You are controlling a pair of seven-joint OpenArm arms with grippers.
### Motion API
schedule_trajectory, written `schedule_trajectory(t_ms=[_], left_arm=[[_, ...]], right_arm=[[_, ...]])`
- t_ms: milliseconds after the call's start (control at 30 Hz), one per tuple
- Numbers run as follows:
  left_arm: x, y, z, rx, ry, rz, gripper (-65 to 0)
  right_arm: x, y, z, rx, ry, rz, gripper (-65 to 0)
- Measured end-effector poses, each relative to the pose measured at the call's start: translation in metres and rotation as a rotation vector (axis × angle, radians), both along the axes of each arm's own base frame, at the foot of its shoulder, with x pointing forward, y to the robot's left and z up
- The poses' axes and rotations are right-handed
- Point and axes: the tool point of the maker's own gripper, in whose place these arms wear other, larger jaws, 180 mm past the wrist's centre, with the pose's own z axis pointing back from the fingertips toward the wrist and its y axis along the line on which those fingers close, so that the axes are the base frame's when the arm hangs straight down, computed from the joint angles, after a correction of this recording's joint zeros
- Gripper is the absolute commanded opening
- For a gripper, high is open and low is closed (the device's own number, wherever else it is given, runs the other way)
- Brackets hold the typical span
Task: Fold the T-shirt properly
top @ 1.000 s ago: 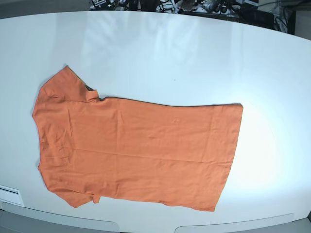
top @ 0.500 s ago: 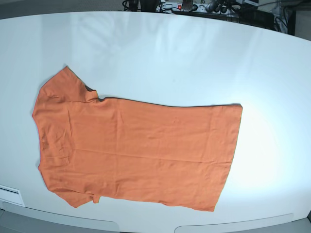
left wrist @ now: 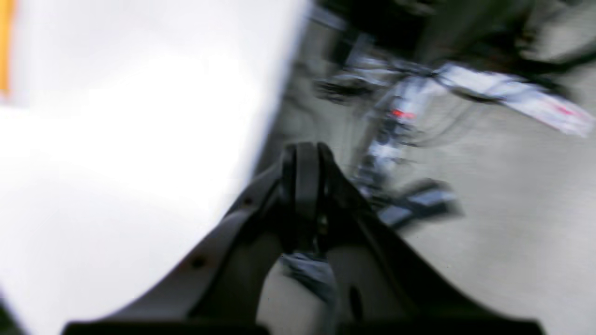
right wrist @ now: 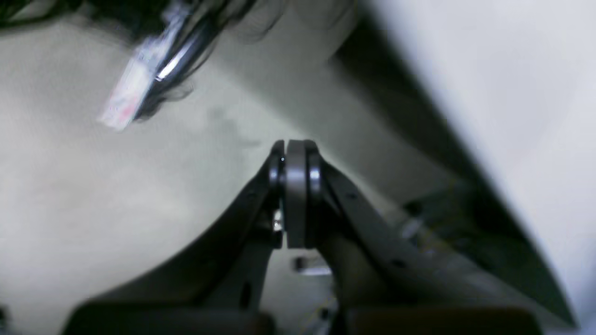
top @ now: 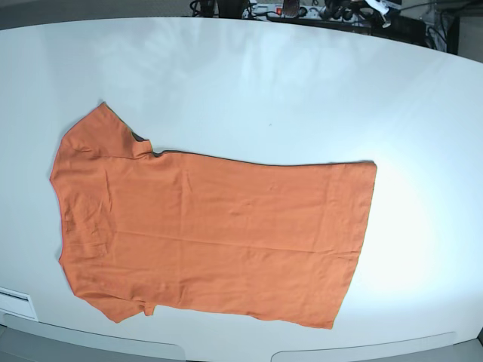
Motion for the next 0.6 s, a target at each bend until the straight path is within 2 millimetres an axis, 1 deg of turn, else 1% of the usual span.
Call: schedule_trajectory(t_ms=[67,100,133,233,333,400,467,533,567,600], left_arm=[[0.02,0.001,0.01,0.006,-0.084,-0.017,-65.0],[0.027,0.004,0.011,0.014,-0.103,-0.016,-65.0],[0.034,0.007,0.01,0.025,-0.11,-0.022,-65.0],[0.058,0.021,0.007,0.042,-0.137,-0.027,-65.0],[0.096,0.029,0.017,0.023,-0.227,-0.055,-65.0],[0.117,0.034,0.02,0.01,-0.258,-0.09,-65.0],[0.131,0.039,0.02,0.037,-0.274,-0.177,-65.0],[0.14,0.046,0.011,0.062,-0.246,-0.265,-65.0],[0.144,0.05,0.007,0.068,-0.229,-0.296,-60.4],[0.149,0.054,0.003,0.075,-0.219,-0.329,-52.0]], right_arm=[[0.004,-0.007,0.004,-0.053,-0.022,0.042,-65.0],[0.011,-0.001,0.004,-0.034,-0.052,0.082,-65.0],[0.016,0.0,0.004,-0.027,-0.067,0.087,-65.0],[0.048,0.01,0.004,0.025,-0.162,0.093,-65.0],[0.092,0.016,0.012,0.044,-0.303,0.113,-65.0],[0.119,0.019,0.02,0.053,-0.388,0.129,-65.0],[0.135,0.029,0.022,0.103,-0.421,0.148,-65.0],[0.147,0.041,0.025,0.168,-0.448,0.168,-65.0],[0.154,0.044,0.028,0.181,-0.472,0.174,-65.0],[0.161,0.045,0.032,0.187,-0.501,0.179,-65.0]])
